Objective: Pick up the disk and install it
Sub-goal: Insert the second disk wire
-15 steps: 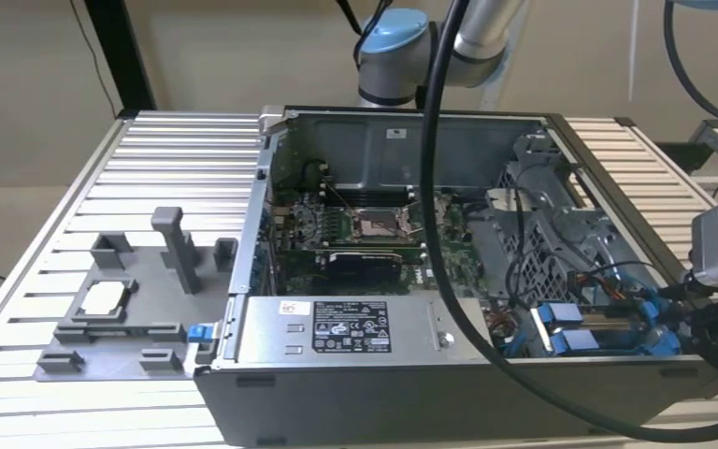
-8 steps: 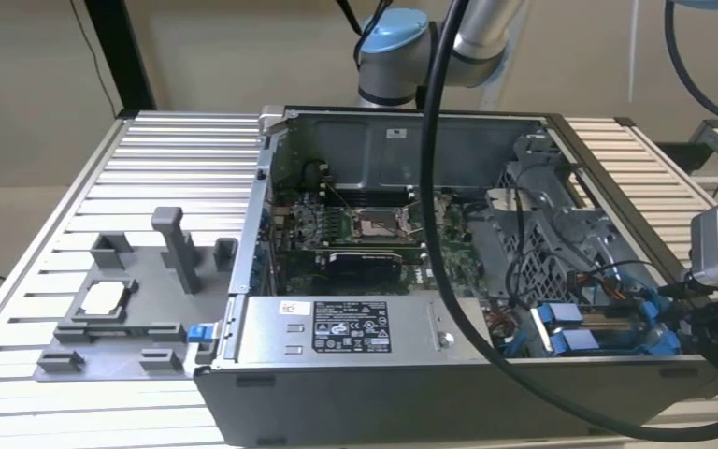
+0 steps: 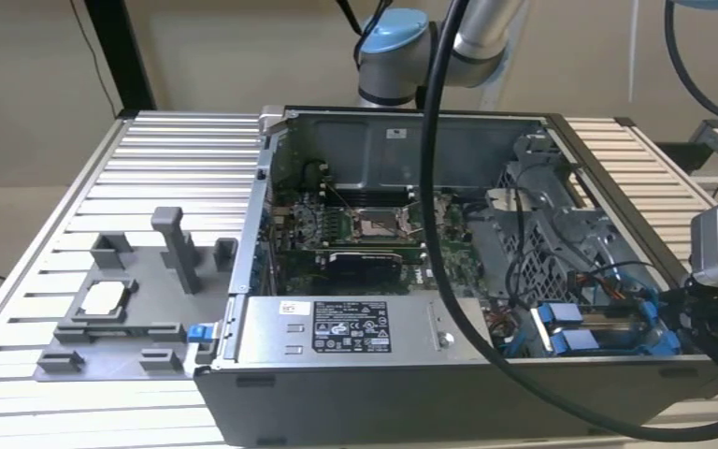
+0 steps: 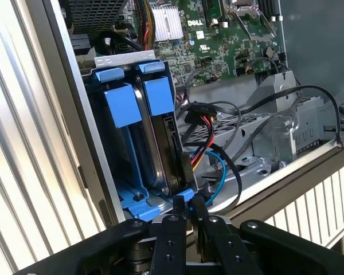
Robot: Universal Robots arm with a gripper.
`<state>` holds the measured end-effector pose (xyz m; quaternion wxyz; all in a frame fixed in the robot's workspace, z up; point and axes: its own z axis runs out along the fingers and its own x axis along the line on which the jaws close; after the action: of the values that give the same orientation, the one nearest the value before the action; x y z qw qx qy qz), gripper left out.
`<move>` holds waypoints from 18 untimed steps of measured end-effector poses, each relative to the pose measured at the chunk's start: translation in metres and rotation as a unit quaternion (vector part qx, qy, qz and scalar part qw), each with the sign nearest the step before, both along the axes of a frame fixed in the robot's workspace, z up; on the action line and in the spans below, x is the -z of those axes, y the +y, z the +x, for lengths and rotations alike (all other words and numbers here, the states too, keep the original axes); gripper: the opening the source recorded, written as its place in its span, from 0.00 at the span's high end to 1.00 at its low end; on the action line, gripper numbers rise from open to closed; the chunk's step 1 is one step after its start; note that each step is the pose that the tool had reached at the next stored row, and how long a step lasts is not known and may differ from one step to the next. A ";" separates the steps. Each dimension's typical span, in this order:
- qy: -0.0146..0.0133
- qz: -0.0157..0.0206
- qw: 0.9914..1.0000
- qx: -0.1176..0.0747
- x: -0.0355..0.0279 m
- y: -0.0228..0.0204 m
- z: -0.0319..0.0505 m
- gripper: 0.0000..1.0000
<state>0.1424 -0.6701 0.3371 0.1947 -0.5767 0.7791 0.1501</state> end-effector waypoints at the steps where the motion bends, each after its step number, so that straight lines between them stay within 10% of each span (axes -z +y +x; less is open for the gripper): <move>1: 0.000 0.000 1.000 0.000 0.0000 0.0000 0.0000 0.00; 5: 0.000 0.000 1.000 0.000 0.0000 0.0001 -0.0002 0.00; 6: 0.000 0.000 1.000 0.000 0.0000 0.0001 -0.0004 1.00; 18: 0.000 0.000 1.000 0.000 -0.0086 0.0001 -0.0277 1.00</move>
<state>0.1147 -0.6700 0.3457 0.1947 -0.5767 0.7791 0.1501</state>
